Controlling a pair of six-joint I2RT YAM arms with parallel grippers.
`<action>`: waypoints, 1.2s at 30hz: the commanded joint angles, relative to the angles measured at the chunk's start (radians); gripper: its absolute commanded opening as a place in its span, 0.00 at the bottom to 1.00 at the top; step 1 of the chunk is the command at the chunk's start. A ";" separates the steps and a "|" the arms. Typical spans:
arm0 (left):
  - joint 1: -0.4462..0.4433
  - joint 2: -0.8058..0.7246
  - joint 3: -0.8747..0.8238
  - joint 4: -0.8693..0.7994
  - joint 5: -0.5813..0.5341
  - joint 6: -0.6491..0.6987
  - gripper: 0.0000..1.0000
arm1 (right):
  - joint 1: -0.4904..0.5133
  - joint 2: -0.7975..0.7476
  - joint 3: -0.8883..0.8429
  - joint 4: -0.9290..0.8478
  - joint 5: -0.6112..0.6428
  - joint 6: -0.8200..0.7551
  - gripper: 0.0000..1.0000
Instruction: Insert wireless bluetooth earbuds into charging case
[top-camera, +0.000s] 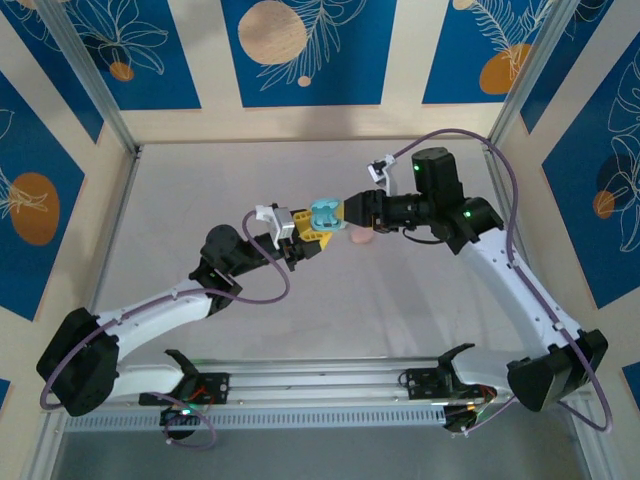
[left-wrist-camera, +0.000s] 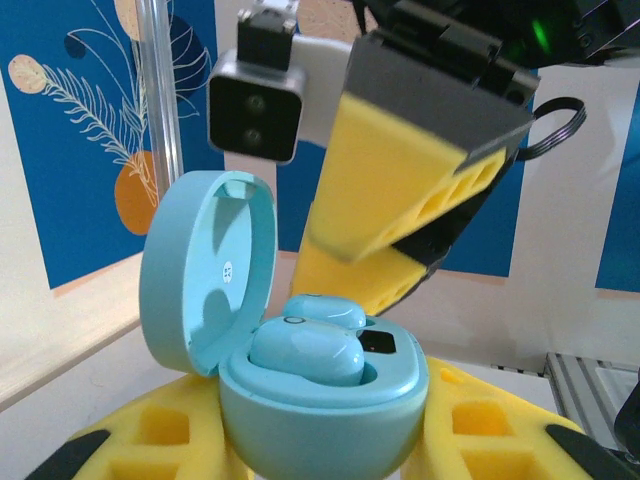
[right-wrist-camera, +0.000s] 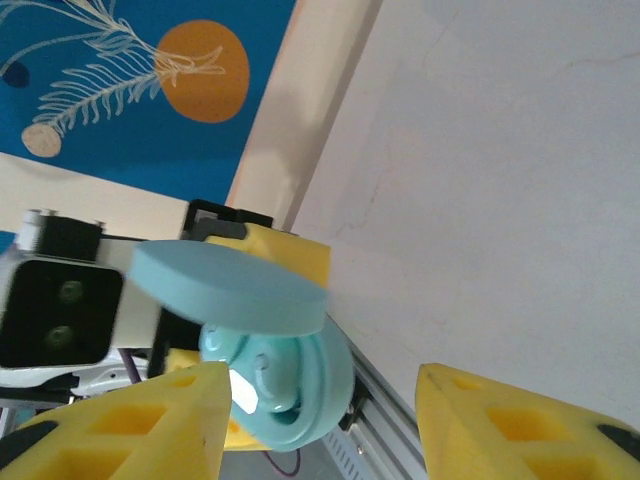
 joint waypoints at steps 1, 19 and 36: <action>-0.005 -0.024 0.003 0.007 0.002 0.034 0.27 | -0.016 -0.051 -0.015 0.078 -0.010 0.032 0.54; -0.009 -0.047 0.019 -0.060 0.027 0.062 0.27 | 0.047 0.225 0.219 -0.108 -0.001 0.043 0.58; -0.009 -0.033 0.017 0.003 -0.009 0.039 0.27 | 0.009 0.104 -0.031 0.117 -0.335 0.148 0.58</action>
